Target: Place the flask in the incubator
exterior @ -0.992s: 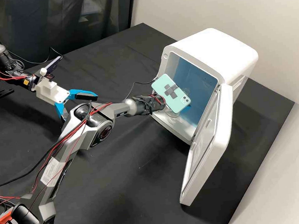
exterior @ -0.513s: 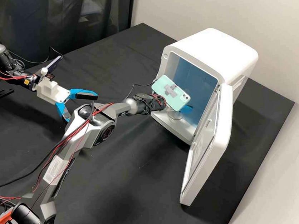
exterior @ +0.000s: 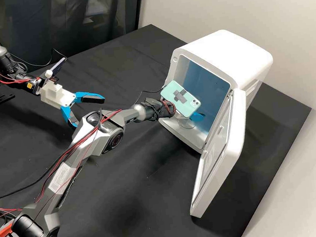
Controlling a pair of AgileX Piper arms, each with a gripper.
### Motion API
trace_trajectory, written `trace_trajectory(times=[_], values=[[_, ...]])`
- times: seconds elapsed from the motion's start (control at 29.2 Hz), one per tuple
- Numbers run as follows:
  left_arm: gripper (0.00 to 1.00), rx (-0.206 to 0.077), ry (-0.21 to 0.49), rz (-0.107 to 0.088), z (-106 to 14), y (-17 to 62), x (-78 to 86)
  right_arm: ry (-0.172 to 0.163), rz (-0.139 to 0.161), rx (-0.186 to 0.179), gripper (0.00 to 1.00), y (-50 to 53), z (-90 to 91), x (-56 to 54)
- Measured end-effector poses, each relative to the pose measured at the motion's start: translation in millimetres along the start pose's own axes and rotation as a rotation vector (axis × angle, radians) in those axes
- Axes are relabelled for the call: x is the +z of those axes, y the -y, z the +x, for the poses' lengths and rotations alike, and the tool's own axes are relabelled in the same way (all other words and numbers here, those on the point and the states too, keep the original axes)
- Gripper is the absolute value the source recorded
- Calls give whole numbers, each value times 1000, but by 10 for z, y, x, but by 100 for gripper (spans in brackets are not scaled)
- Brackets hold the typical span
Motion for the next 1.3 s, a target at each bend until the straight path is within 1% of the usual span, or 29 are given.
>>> trace_trajectory(times=[0.07,0.21,0.24,0.34,0.41,0.51,0.68,0.92,1.3], values=[[100,1,-4,-1,-1,-2,-11,3,-5,2,0,-5,9,-5],[100,1,-4,-1,-1,-2,-11,4,-5,4,0,-10,9,-10],[100,1,-4,-1,-1,-2,-11,4,-6,3,100,-10,9,-10],[100,-1,-4,-1,0,2,-12,5,-4,2,100,-9,9,-9],[100,-1,-4,-1,10,8,-15,9,-16,2,100,-9,9,-5],[100,-14,-7,-4,21,44,-24,20,-27,5,100,-12,8,5],[100,-15,-7,-4,22,45,-24,28,-41,3,100,3,20,24],[100,-13,-13,-4,20,42,-41,33,-42,2,100,18,32,40],[100,-13,-13,-4,20,42,-41,33,-44,2,100,18,32,40]])
